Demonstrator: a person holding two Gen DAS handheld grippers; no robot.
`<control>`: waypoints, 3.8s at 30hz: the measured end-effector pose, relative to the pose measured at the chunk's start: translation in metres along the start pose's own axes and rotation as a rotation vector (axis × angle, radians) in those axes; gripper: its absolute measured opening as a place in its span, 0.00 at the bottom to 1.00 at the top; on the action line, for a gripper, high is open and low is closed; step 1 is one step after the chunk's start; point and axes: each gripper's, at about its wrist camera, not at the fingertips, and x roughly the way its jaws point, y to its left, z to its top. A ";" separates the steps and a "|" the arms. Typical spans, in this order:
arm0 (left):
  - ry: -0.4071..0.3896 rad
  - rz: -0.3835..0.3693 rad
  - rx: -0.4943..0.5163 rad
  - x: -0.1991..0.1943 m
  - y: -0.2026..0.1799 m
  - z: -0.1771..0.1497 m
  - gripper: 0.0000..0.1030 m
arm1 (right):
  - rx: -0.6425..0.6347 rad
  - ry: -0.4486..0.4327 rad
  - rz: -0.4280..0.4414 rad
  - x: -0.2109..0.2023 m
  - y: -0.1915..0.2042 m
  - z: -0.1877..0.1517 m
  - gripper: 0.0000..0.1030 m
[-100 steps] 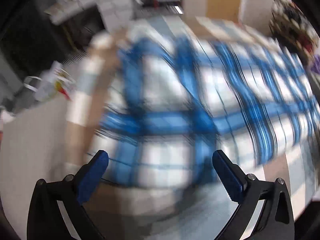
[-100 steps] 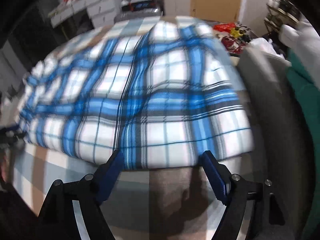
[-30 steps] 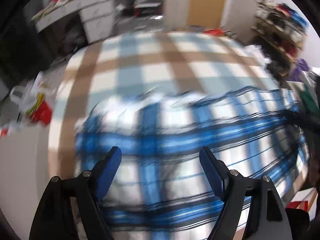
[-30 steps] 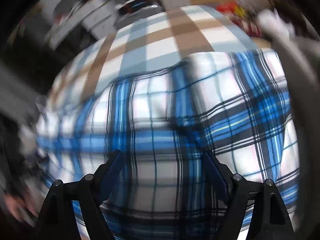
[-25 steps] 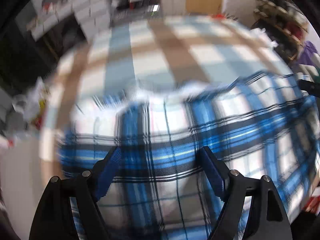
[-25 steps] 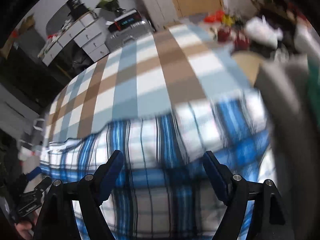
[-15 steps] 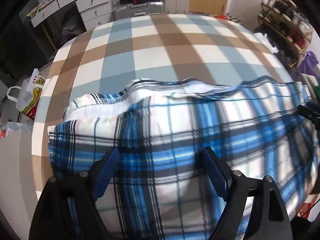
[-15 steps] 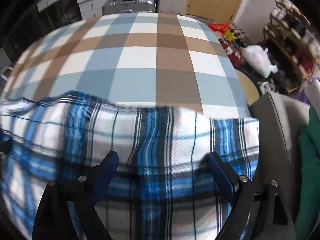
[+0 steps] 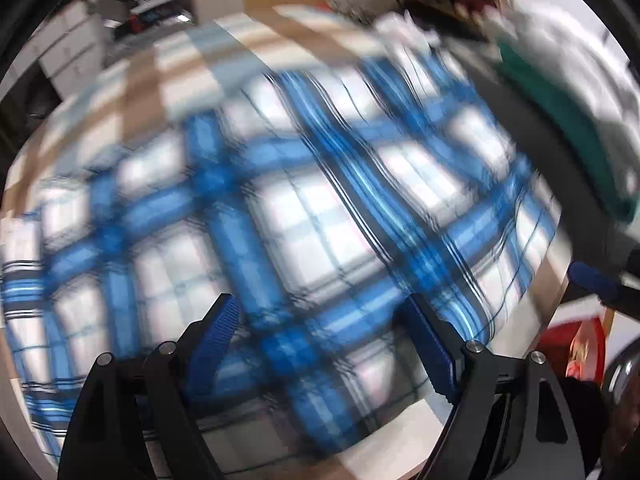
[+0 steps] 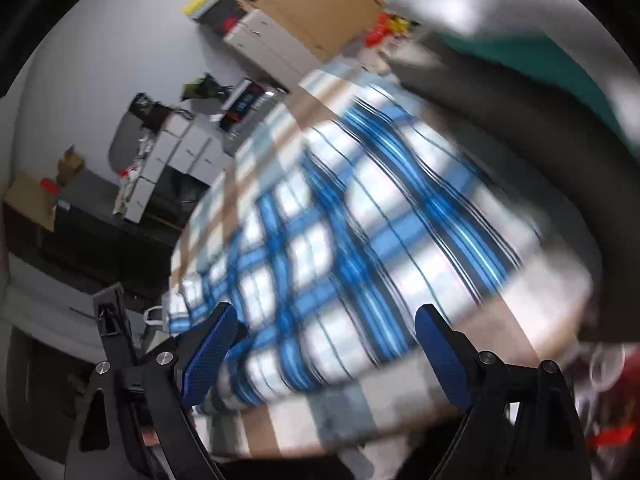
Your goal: Fold large clothes
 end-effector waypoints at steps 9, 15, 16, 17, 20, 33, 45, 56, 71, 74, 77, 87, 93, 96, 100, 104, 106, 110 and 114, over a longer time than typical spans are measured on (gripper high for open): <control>-0.082 0.069 -0.031 0.009 -0.003 0.001 0.86 | 0.196 0.159 -0.038 0.039 -0.029 0.016 0.90; -0.089 0.066 -0.020 0.002 -0.007 -0.006 0.86 | 0.166 0.093 -0.076 0.051 -0.021 0.043 0.99; -0.090 0.066 -0.018 0.002 -0.007 -0.006 0.86 | 0.172 0.059 -0.050 0.052 -0.020 0.044 1.00; -0.089 0.064 -0.019 0.001 -0.007 -0.006 0.86 | 0.178 0.029 -0.037 0.053 -0.021 0.046 1.00; -0.086 0.067 -0.021 0.002 -0.007 -0.006 0.86 | 0.176 -0.072 -0.001 0.053 -0.020 0.044 1.00; -0.048 0.063 -0.038 0.005 -0.005 0.001 0.86 | -0.034 -0.014 0.359 0.037 0.024 0.031 0.99; -0.017 0.050 -0.035 0.006 -0.003 0.005 0.86 | 0.212 -0.069 0.061 -0.014 -0.034 0.018 1.00; -0.035 0.022 -0.038 0.003 0.000 0.000 0.86 | 0.162 0.114 0.005 0.051 -0.022 0.046 1.00; -0.070 0.042 -0.041 0.000 -0.004 -0.006 0.86 | 0.065 -0.075 -0.069 0.043 0.006 0.040 0.15; -0.069 0.043 -0.042 -0.001 -0.004 -0.007 0.86 | 0.026 -0.102 -0.055 0.037 0.016 0.038 0.13; -0.067 0.043 -0.039 -0.001 -0.004 -0.007 0.86 | -0.038 -0.129 -0.017 0.029 0.027 0.037 0.12; -0.059 0.041 -0.037 -0.001 -0.002 -0.005 0.87 | 0.153 -0.022 -0.042 0.056 -0.014 0.051 0.31; -0.053 0.027 -0.042 0.001 0.000 -0.001 0.86 | 0.112 0.028 -0.052 0.068 -0.014 0.068 0.37; -0.044 0.030 -0.037 0.002 -0.002 0.003 0.87 | 0.079 0.033 -0.073 0.070 -0.011 0.075 0.37; -0.041 0.031 -0.049 0.005 -0.002 0.008 0.87 | -0.055 -0.087 -0.104 0.054 0.013 0.073 0.12; -0.031 0.016 -0.050 0.004 0.000 0.008 0.87 | -0.284 -0.233 -0.074 0.024 0.063 0.055 0.06; -0.030 0.012 -0.043 0.003 0.000 0.007 0.87 | -0.377 -0.285 -0.075 0.012 0.079 0.040 0.04; -0.041 0.006 -0.025 0.002 -0.001 0.004 0.87 | -0.310 -0.273 -0.149 0.004 0.054 0.040 0.04; -0.033 0.000 -0.020 0.001 -0.001 0.004 0.87 | -0.173 -0.191 -0.142 0.007 0.012 0.050 0.04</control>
